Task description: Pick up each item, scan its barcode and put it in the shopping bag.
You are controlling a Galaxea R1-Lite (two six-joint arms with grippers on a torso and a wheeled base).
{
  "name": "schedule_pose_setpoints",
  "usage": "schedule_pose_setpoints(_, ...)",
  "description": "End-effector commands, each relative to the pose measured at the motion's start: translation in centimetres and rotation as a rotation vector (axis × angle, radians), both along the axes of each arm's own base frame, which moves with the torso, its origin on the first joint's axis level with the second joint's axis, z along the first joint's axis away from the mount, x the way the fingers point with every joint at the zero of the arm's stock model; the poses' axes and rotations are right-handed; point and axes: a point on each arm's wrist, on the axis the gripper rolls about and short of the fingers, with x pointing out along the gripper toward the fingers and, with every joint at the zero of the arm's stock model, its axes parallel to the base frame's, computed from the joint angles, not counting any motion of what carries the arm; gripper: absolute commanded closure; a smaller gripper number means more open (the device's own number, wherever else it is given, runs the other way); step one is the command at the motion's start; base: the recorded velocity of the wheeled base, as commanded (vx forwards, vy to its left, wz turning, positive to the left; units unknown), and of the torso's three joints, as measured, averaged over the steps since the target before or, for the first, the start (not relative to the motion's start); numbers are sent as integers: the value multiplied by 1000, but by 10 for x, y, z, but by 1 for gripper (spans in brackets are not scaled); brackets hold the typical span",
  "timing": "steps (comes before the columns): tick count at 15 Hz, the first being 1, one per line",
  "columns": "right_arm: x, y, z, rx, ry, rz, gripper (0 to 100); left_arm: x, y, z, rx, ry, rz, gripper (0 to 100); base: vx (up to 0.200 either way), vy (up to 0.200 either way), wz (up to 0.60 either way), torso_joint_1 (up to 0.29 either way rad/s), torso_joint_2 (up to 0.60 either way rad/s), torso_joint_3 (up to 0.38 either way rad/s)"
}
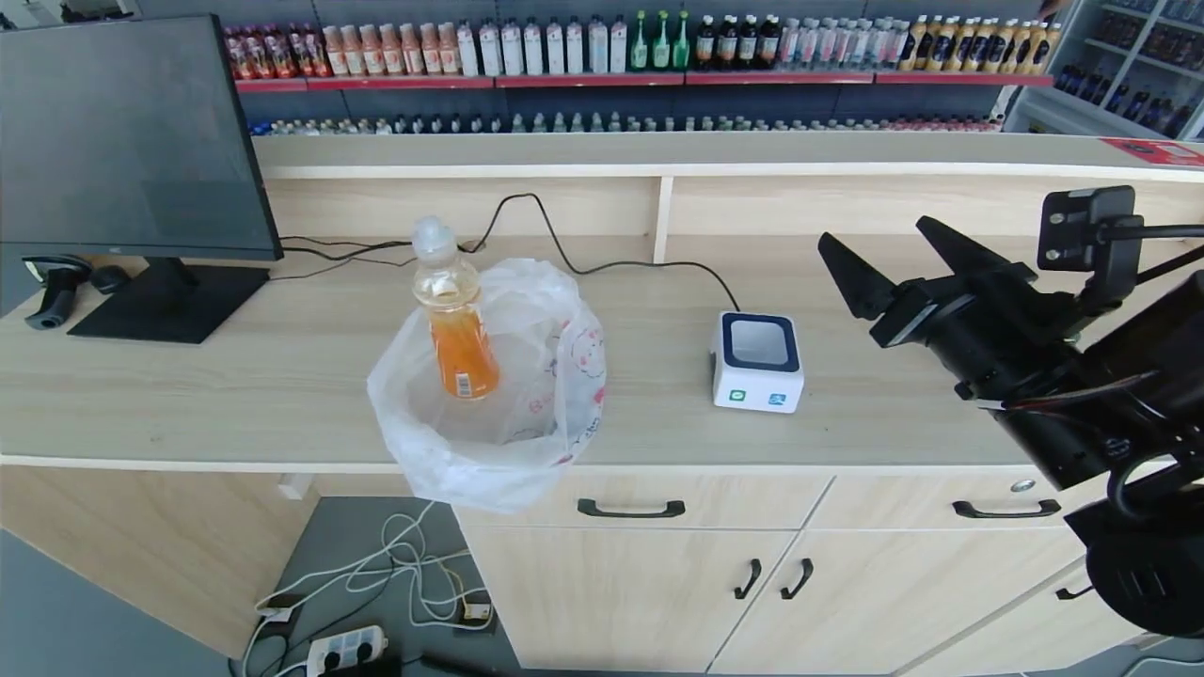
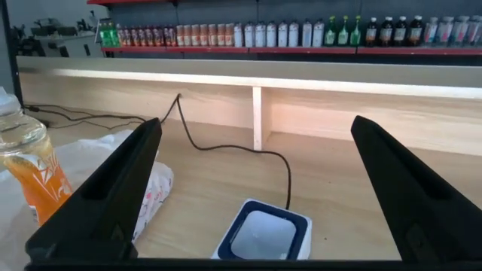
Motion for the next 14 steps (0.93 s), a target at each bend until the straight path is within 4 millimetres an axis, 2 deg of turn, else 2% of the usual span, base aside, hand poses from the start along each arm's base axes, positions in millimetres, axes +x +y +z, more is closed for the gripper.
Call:
schedule_pose_setpoints(1,0,-1,-4,-6,13,-3,0,0,0,0,0,-1,0,0,0,-200,0,2,-2,2)
schedule_pose_setpoints(14,-4,-1,-11,-17,43,0,0,0,0,0,0,-1,0,0,0,-200,0,2,3,3)
